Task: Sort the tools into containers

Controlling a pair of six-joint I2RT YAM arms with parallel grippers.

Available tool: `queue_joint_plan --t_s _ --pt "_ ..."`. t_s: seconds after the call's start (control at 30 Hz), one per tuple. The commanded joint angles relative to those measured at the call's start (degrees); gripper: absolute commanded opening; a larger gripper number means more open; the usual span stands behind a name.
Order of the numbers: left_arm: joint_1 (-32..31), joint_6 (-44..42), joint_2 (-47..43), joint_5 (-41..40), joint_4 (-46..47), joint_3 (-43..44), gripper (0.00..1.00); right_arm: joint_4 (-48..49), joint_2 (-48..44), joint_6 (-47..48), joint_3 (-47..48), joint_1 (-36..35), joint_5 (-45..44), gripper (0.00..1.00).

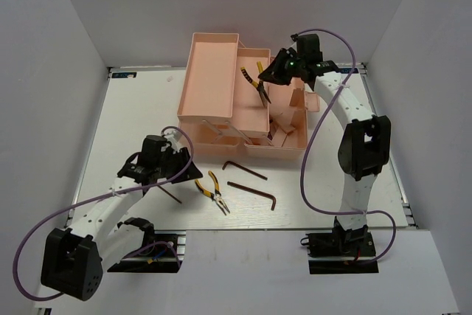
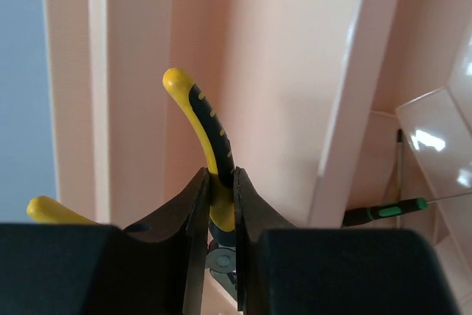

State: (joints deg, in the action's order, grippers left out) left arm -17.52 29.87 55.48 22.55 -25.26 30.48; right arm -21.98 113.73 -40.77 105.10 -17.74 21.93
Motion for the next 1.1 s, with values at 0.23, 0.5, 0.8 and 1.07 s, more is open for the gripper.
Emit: queue_joint_plan --t_s 0.23,0.5,0.8,1.07 --pt "-4.1 2.0 1.2 -3.7 0.7 0.6 0.53 8.3 -2.1 -8.2 -0.9 -0.5 8.4 0.00" --pt "-6.7 3.6 1.2 -5.9 0.2 -0.6 0.55 10.8 0.3 -8.8 -4.4 -0.5 9.3 0.00" --pt "-10.4 6.3 2.4 -9.1 0.2 -2.3 0.56 7.4 -1.5 -0.4 -1.5 1.1 11.6 0.45" --pt "-13.4 11.1 1.6 -17.7 -2.9 -1.0 0.56 -5.2 -9.5 12.4 -5.1 4.6 5.0 0.45"
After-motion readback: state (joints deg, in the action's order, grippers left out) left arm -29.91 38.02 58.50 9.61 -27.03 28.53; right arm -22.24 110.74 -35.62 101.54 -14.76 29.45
